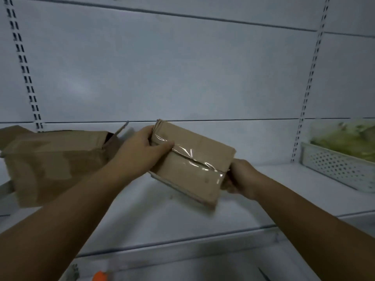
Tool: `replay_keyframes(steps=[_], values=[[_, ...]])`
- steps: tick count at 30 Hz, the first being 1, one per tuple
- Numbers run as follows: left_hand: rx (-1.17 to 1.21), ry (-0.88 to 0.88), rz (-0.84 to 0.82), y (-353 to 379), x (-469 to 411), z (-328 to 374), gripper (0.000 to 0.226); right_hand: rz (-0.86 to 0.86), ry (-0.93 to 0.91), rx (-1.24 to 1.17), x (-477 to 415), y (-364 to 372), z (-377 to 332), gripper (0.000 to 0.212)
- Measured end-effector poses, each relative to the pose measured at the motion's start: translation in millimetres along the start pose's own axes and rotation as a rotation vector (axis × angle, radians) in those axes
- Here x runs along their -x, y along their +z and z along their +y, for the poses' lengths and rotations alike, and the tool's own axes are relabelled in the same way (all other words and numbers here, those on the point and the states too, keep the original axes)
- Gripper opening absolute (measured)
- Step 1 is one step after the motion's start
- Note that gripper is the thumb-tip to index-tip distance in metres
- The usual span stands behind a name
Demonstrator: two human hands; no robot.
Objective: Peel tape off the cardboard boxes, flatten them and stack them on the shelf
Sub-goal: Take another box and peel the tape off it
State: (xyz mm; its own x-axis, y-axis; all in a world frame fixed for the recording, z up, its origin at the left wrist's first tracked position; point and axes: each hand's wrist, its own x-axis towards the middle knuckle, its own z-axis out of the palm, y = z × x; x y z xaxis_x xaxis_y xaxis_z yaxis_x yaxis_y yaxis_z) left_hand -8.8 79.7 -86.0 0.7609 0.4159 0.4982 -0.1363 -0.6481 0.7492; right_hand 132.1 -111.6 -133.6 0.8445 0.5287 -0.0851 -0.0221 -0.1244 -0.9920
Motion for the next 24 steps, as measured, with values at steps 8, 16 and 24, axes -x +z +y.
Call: replay_keyframes(steps=[8, 16, 24], values=[[-0.233, -0.299, -0.083, 54.3, -56.3, -38.9, 0.056, -0.257, 0.058, 0.846, -36.7, -41.1, 24.3, 0.057], [-0.182, -0.35, -0.113, 89.3, -79.7, -32.8, 0.049, 0.184, -0.817, 0.265, -60.4, -52.1, 28.9, 0.026], [0.018, -0.275, 0.071, 98.8, -87.5, -52.0, 0.018, -0.06, -1.317, 0.751, -62.8, -32.8, 52.2, 0.076]])
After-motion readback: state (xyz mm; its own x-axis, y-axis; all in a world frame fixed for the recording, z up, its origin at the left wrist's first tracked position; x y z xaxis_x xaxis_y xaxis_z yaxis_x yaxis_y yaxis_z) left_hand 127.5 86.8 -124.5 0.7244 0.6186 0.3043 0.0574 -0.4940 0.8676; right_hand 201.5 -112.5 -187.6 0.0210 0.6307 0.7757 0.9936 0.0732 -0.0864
